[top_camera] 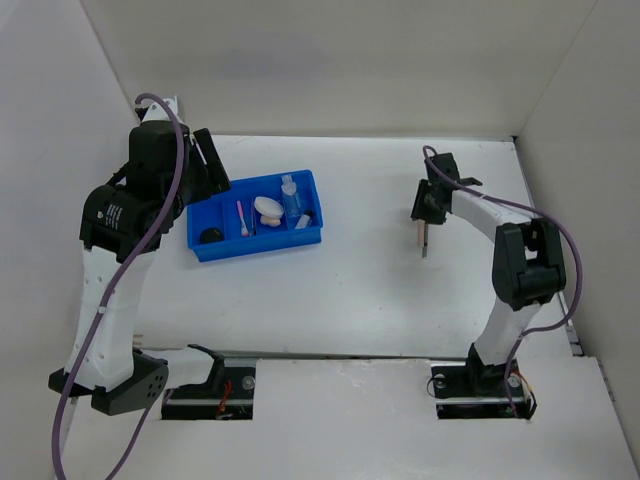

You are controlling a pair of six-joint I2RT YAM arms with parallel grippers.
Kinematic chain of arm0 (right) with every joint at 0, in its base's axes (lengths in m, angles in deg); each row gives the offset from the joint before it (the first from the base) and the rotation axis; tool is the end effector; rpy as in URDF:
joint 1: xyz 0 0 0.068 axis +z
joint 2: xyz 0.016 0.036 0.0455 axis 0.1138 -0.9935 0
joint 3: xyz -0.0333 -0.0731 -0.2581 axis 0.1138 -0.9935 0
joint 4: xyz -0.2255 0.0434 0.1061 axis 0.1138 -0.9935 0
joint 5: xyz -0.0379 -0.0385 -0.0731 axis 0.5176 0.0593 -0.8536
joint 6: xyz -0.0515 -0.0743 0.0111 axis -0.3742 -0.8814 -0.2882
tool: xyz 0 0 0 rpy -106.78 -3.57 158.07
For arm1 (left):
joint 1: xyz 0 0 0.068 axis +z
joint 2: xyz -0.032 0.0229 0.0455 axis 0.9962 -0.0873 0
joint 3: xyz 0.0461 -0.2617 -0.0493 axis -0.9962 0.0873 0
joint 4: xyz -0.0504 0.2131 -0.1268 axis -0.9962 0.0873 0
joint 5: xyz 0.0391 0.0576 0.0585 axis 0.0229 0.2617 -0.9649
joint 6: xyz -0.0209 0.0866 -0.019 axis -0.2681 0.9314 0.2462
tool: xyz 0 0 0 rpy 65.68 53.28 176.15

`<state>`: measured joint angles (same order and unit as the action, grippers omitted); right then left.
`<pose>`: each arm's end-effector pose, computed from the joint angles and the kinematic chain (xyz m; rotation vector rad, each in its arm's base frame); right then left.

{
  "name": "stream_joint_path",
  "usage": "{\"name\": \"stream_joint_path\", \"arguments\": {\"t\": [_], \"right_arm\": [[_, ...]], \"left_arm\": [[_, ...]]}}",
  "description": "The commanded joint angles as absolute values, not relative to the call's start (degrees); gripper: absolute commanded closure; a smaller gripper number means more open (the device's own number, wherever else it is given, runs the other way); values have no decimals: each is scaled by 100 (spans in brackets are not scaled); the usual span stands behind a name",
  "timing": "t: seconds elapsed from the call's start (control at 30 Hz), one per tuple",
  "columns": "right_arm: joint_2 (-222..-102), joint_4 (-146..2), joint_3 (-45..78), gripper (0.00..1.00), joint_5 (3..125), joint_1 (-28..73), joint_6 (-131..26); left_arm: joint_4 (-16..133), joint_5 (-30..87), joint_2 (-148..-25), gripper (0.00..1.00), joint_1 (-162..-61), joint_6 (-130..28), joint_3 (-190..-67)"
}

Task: Organize the makeup

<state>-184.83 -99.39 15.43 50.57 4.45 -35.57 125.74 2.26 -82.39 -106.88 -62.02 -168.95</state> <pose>0.3956 0.0683 0.1725 0.3235 2.5470 0.0989 0.2087 -0.0565 0.4997 -0.2121 1.9604 -0.1906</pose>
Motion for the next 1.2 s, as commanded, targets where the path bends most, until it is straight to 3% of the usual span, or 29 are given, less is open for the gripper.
{"name": "stream_joint_path", "arguments": {"t": [0.0, 0.5, 0.8, 0.93, 1.17], "right_arm": [[-18758, -9928, 1720, 57, 4895, 463, -3602], [-19163, -9876, 1773, 60, 4842, 463, -3602], [-19128, -9990, 1948, 88, 4842, 568, -3602], [-18838, -10261, 2211, 95, 4842, 778, -3602], [-18424, -10798, 3467, 95, 5123, 1885, -3655]], "left_arm": [[12485, 185, -8197, 41, -10670, -6212, -16883], [12486, 132, -8197, 41, -10670, -6212, -16883], [12486, 79, -8144, 41, -10670, -6160, -16883], [12539, 79, -8144, 41, -10670, -6160, -16883], [12539, 26, -8144, 41, -10670, -6160, -16883]]}}
